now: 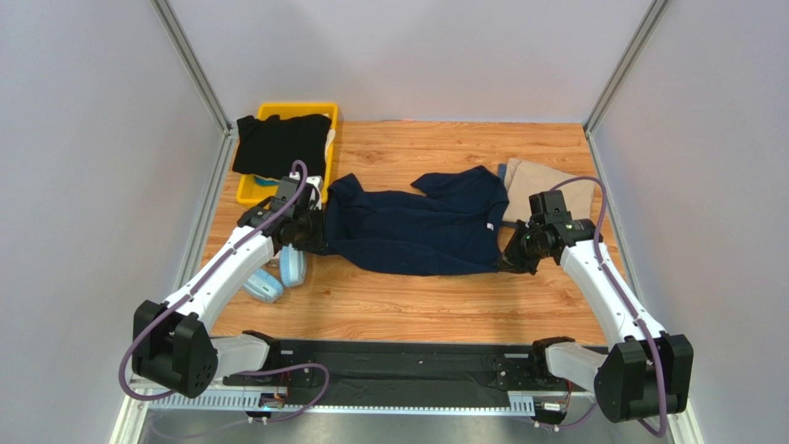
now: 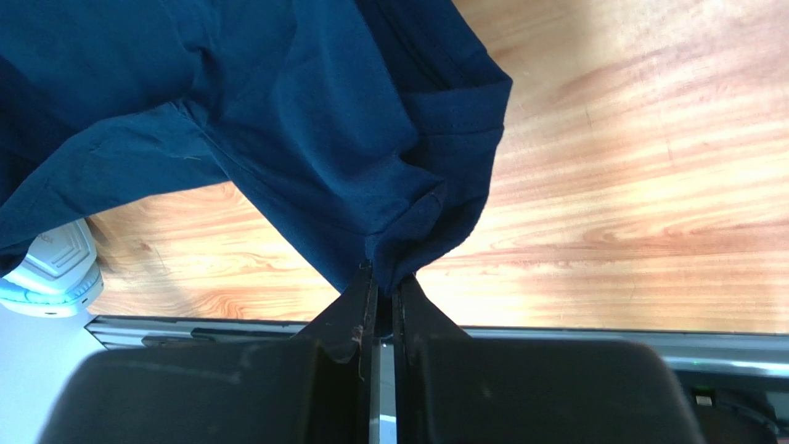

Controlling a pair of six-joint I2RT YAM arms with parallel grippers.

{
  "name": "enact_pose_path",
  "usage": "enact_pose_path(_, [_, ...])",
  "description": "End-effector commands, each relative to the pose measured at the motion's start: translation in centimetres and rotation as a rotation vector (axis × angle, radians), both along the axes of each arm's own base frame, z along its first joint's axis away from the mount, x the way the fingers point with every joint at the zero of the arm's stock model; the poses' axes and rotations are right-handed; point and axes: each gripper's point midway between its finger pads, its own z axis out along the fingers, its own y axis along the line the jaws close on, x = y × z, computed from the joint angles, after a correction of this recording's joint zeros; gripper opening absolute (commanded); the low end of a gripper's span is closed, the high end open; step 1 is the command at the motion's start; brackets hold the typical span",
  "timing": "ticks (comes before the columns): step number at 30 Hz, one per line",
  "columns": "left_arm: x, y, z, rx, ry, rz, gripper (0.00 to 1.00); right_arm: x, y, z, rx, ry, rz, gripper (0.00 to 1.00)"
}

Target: Fold and stack the t-shirts

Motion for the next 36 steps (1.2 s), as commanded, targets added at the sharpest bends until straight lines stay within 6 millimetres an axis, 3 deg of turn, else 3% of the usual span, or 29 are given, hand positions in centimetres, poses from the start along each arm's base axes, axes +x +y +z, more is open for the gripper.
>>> enact_pose_path(1, [-1.2,0.0,-0.4,-0.003,0.04,-0.01,0.0,-0.9,-0.2,1.1,0.005,0.009,-0.032,0.04])
enact_pose_path(2, [-1.5,0.0,-0.8,-0.001,0.052,-0.011,0.0,-1.0,-0.3,1.3,-0.001,0.008,-0.036,0.06])
enact_pose_path(4, [-2.4,0.0,-1.8,-0.003,0.089,-0.025,0.0,-0.9,-0.7,2.6,-0.015,-0.023,-0.047,0.28])
enact_pose_path(8, [-4.0,-0.1,-2.6,-0.017,0.146,-0.048,0.0,-0.3,-1.8,5.9,-0.064,-0.122,-0.083,0.4])
enact_pose_path(9, [-4.3,0.1,-2.2,-0.018,0.137,-0.046,0.03,0.2,-2.1,7.7,-0.069,-0.18,-0.096,0.51])
enact_pose_path(10, [-4.2,0.1,-1.7,-0.022,0.116,-0.043,0.15,0.7,-2.7,8.5,-0.099,-0.218,-0.117,0.61])
enact_pose_path(12, [-3.7,0.2,0.2,-0.037,0.034,-0.031,0.28,2.1,-3.4,10.6,-0.129,-0.324,-0.127,0.61])
enact_pose_path(13, [-3.1,0.4,1.3,-0.032,-0.011,-0.023,0.4,3.0,-4.7,11.4,-0.189,-0.38,-0.17,0.63])
enact_pose_path(14, [-2.7,0.5,2.2,-0.031,-0.049,-0.021,0.44,4.7,-5.1,12.4,-0.212,-0.463,-0.174,0.64])
enact_pose_path(16, [-1.4,0.7,4.0,-0.021,-0.123,-0.014,0.45,7.0,-6.1,12.5,-0.279,-0.499,-0.199,0.62])
enact_pose_path(18, [-0.7,0.5,4.5,-0.016,-0.127,-0.021,0.45,10.0,-6.4,13.2,-0.307,-0.546,-0.191,0.61])
enact_pose_path(19, [-0.2,0.3,5.3,-0.021,-0.139,-0.023,0.45,11.4,-5.9,14.5,-0.297,-0.576,-0.164,0.61])
enact_pose_path(20, [0.0,0.1,5.3,-0.023,-0.134,-0.026,0.44,13.6,-5.6,12.8,-0.318,-0.523,-0.137,0.61])
enact_pose_path(22, [0.1,-0.2,5.3,-0.032,-0.123,-0.036,0.44,15.9,-5.0,12.2,-0.333,-0.499,-0.062,0.61])
enact_pose_path(23, [0.1,-0.3,5.4,-0.041,-0.123,-0.034,0.44,18.4,-4.7,11.1,-0.345,-0.453,-0.038,0.6])
enact_pose_path(26, [-0.4,-0.4,4.7,-0.058,-0.119,-0.027,0.43,22.4,-4.1,9.1,-0.349,-0.371,-0.003,0.56])
enact_pose_path(29, [-1.3,-0.1,3.8,-0.061,-0.106,-0.022,0.43,25.2,-3.1,8.8,-0.311,-0.39,-0.005,0.56])
enact_pose_path(30, [-1.7,-0.1,3.9,-0.065,-0.109,-0.021,0.43,26.1,-2.9,7.5,-0.315,-0.375,-0.006,0.57])
enact_pose_path(33, [-2.5,0.2,3.4,-0.067,-0.101,-0.015,0.43,28.3,-2.9,6.4,-0.323,-0.381,-0.013,0.58])
enact_pose_path(36, [-3.2,0.4,2.9,-0.073,-0.093,-0.011,0.43,29.9,-2.8,6.7,-0.339,-0.394,0.004,0.59])
